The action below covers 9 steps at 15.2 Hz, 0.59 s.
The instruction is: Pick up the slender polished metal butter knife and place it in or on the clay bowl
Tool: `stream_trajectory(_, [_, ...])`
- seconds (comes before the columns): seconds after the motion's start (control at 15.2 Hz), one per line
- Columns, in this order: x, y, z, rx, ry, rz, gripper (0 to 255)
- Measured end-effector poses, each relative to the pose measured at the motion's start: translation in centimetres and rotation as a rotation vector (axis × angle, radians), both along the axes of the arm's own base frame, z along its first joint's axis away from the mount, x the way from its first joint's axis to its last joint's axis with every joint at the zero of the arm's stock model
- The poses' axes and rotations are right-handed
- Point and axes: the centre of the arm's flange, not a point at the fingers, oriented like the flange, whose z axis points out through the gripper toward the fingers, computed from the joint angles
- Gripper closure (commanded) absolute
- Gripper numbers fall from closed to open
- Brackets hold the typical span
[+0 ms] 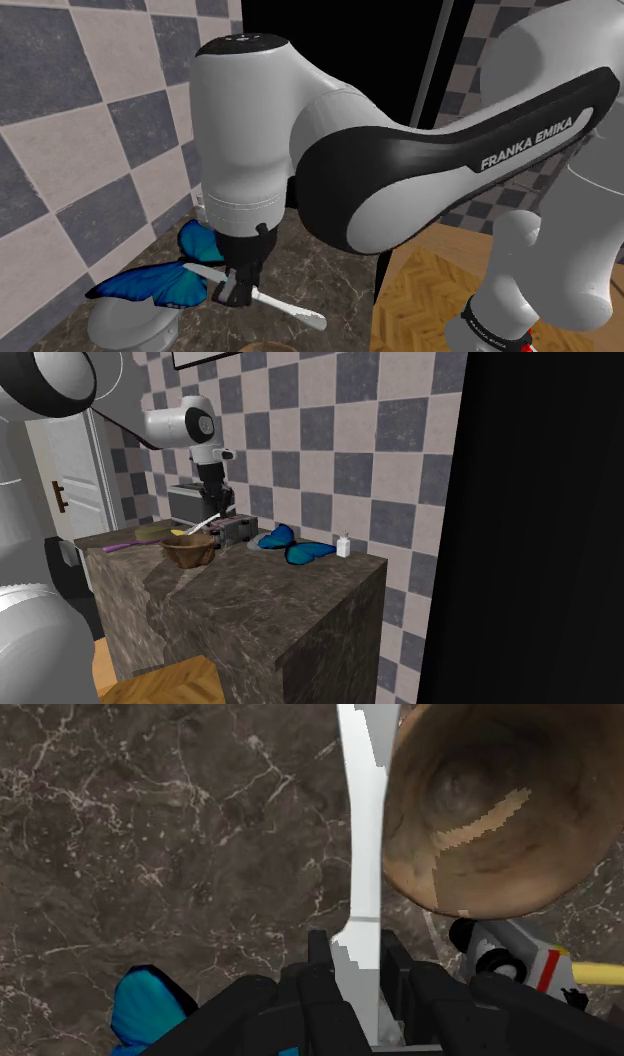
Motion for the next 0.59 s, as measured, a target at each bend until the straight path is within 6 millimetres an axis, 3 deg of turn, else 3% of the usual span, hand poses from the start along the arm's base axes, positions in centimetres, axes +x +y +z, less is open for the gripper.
stream_trajectory(0.59, [-9.3, 5.6, -0.4, 0.0, 0.0, 0.0, 255])
